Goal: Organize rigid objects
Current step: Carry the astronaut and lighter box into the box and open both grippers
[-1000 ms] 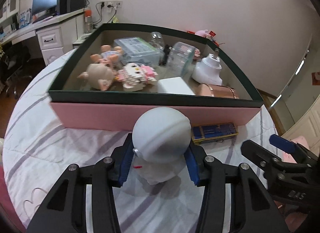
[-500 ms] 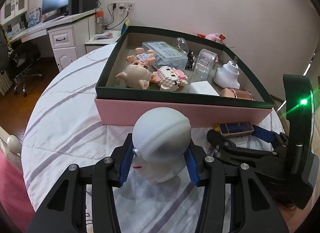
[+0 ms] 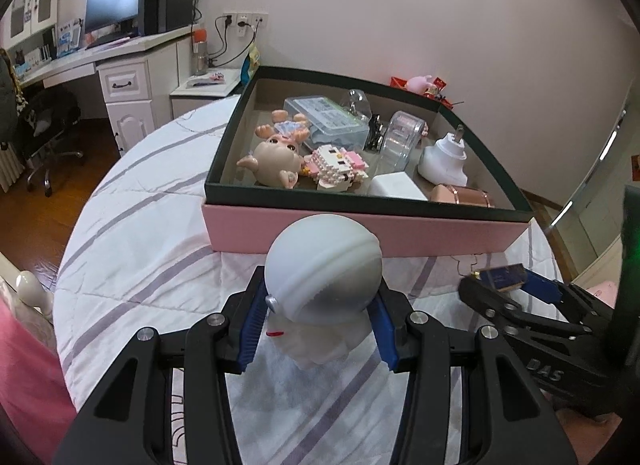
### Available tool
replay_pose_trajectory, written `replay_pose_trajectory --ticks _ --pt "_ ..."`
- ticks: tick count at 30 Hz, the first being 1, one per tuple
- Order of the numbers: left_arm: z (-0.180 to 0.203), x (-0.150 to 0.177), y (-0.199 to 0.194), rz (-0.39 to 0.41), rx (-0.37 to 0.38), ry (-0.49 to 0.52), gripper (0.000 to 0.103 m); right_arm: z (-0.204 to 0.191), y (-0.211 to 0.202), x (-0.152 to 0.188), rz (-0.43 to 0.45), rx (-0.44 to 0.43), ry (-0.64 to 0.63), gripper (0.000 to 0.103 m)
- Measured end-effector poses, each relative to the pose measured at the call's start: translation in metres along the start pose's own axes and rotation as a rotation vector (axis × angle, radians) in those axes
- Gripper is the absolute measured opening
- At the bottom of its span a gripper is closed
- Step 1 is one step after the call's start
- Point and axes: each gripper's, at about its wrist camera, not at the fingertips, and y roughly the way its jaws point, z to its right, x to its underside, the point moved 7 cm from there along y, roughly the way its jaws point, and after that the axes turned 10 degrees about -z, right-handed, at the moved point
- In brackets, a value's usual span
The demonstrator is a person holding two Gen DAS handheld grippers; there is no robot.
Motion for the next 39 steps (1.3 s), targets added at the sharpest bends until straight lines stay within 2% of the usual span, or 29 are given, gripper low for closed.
replay_pose_trajectory --ticks 9,17,21,29,39 --pt "-0.006 -0.014 -0.025 0.045 0.001 0.000 0.048 0.006 -0.041 -0.019 0.067 -0.045 0.016 0.083" --pt "-0.002 -0.062 -0.051 0.135 -0.010 0.037 0.048 0.006 -0.068 -0.057 0.149 -0.049 0.011 0.083" --pt "0.001 -0.082 -0.052 0.152 -0.012 0.054 0.048 0.003 -0.075 -0.081 0.185 -0.048 0.003 0.083" --pt "0.010 -0.118 -0.033 0.150 0.008 0.067 0.048 -0.010 -0.061 -0.124 0.173 -0.059 -0.018 0.083" --pt "0.018 -0.130 -0.004 0.120 0.020 0.076 0.048 -0.003 -0.016 -0.134 0.095 -0.048 -0.002 0.083"
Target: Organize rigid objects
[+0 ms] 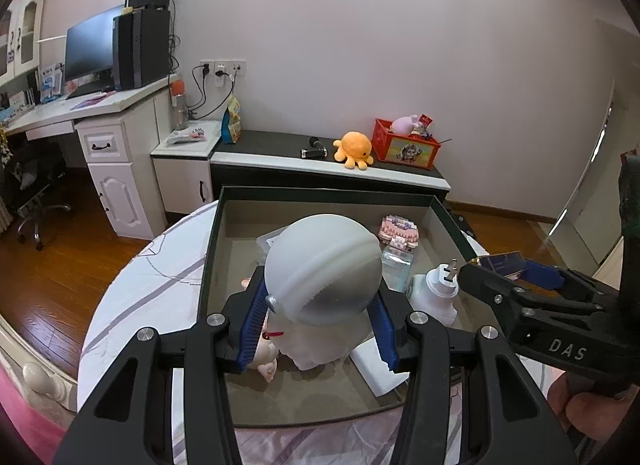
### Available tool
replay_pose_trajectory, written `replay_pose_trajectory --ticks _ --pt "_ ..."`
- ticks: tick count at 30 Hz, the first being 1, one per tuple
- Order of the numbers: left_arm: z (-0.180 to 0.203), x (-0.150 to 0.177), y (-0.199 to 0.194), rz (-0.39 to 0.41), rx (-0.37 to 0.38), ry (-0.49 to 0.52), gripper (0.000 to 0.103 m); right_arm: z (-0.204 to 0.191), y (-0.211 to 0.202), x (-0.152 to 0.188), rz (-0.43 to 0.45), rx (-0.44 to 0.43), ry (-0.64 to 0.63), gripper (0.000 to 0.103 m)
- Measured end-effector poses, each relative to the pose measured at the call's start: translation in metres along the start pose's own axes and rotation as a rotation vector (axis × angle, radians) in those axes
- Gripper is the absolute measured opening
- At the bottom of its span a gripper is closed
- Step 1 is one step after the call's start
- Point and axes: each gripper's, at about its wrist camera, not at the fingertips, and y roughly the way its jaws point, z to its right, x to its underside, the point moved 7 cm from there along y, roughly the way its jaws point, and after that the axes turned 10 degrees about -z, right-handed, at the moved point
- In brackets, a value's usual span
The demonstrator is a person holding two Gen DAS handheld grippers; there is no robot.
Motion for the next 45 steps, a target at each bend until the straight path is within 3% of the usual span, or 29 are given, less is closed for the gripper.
replay_pose_trajectory --ticks 14,15,16,18,19,22,26,36,45 --pt "0.000 0.006 0.034 -0.067 -0.004 0.005 0.048 0.004 0.033 0.006 -0.075 0.015 -0.001 0.083" --pt "-0.001 0.006 0.035 -0.070 -0.012 -0.001 0.057 0.004 0.035 0.007 -0.083 0.017 -0.003 0.084" --pt "-0.002 0.006 0.036 -0.073 -0.015 -0.005 0.074 0.004 0.038 0.008 -0.093 0.023 -0.006 0.085" --pt "-0.005 0.006 0.031 -0.052 -0.031 -0.020 0.094 0.004 0.042 0.010 -0.108 0.025 -0.014 0.086" --pt "-0.008 0.006 0.027 -0.035 -0.036 -0.021 0.099 0.003 0.043 0.011 -0.112 0.019 -0.012 0.088" --pt "-0.011 0.006 0.016 -0.013 -0.033 -0.021 0.103 0.003 0.045 0.014 -0.125 0.006 -0.001 0.102" --pt "-0.020 0.011 0.000 -0.003 -0.046 -0.045 0.103 0.001 0.037 0.018 -0.114 -0.071 0.043 0.103" --pt "-0.032 0.043 -0.063 0.047 -0.091 -0.078 0.103 -0.002 -0.041 0.033 0.046 -0.028 0.085 0.103" --pt "-0.014 0.087 -0.138 0.111 -0.124 -0.052 0.103 -0.016 -0.142 0.087 0.189 0.044 0.026 0.103"
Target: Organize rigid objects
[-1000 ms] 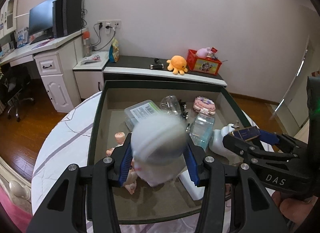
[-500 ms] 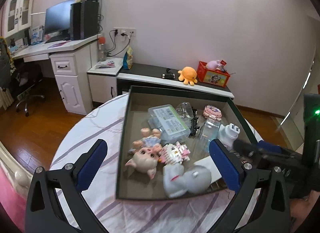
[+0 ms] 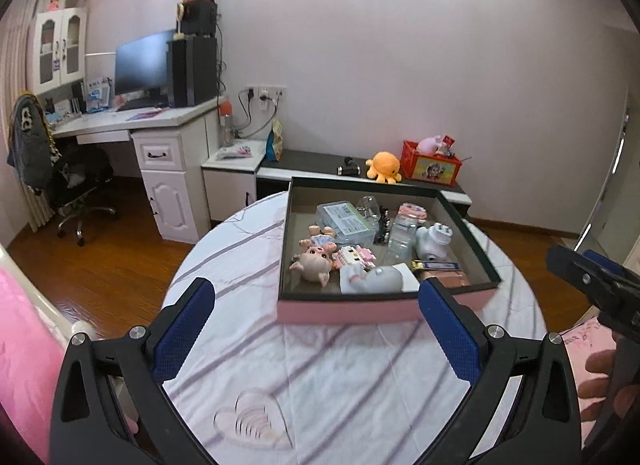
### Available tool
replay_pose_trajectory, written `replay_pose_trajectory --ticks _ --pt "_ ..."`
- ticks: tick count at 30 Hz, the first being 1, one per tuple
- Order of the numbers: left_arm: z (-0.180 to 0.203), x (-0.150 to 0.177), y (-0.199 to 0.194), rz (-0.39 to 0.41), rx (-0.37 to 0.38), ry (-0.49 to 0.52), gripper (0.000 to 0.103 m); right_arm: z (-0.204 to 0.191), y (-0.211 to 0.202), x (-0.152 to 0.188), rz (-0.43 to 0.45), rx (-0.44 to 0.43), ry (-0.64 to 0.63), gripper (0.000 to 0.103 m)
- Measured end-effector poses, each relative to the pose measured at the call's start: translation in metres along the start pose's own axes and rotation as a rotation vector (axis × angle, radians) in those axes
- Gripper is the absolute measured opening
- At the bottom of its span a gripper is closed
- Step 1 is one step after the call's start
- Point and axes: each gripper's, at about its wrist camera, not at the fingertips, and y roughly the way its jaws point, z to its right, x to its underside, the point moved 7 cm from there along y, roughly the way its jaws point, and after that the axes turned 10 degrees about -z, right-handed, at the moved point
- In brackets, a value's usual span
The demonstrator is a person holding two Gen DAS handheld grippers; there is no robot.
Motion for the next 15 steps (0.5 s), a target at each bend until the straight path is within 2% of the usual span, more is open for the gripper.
replay_pose_trajectory --ticks 3,9,15 --pt "0.003 0.011 -0.034 0.041 0.015 -0.006 0.103 0.000 -0.032 0.013 0.044 0.009 -0.005 0.103" --pt "0.012 0.035 -0.092 0.114 -0.039 0.015 0.103 -0.001 -0.083 0.038 0.113 0.032 -0.021 0.103" --pt "0.021 0.069 -0.124 0.122 -0.044 0.034 0.103 -0.004 -0.112 0.080 0.118 0.050 -0.021 0.103"
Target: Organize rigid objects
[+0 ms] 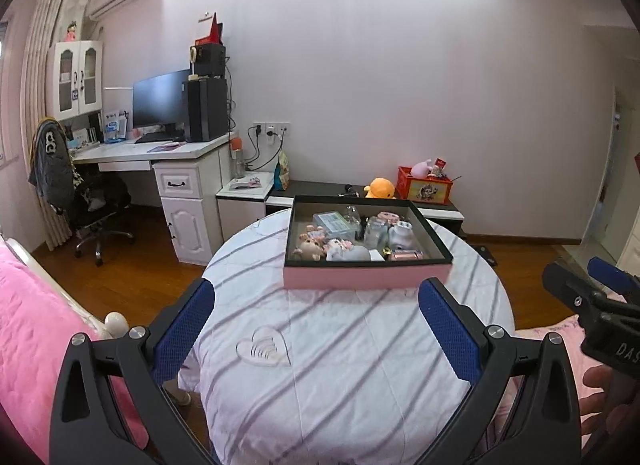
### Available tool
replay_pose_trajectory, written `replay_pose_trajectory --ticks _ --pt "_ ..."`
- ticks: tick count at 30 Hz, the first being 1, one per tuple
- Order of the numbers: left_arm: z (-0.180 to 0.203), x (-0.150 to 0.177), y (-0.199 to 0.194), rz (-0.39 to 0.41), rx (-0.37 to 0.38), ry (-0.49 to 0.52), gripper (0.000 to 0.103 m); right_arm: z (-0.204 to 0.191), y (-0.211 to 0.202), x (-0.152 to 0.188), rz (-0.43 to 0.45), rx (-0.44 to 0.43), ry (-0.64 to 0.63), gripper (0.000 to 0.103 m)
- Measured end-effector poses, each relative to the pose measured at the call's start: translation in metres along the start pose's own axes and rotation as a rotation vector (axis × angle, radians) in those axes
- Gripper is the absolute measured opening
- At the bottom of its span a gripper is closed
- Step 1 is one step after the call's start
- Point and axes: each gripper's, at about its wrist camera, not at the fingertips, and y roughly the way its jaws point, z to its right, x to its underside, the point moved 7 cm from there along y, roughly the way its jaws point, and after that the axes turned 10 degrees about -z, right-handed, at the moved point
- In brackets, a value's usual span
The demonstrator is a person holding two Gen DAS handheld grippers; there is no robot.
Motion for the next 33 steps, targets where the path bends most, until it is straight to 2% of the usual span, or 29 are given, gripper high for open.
replay_pose_trajectory --ticks 7,11,25,33 --pt "0.005 0.027 -0.043 0.037 -0.004 0.012 0.103 0.000 -0.040 0.033 0.029 0.026 0.001 0.103" --pt "0.010 0.028 -0.057 0.061 0.003 0.009 0.103 -0.005 -0.053 0.035 0.044 0.025 -0.016 0.103" --pt "0.011 0.035 -0.062 0.057 0.027 -0.007 0.103 -0.011 -0.058 0.041 0.067 0.025 -0.007 0.103" --pt "0.013 0.036 -0.066 0.077 0.009 0.011 0.103 -0.012 -0.058 0.044 0.067 0.024 -0.008 0.103"
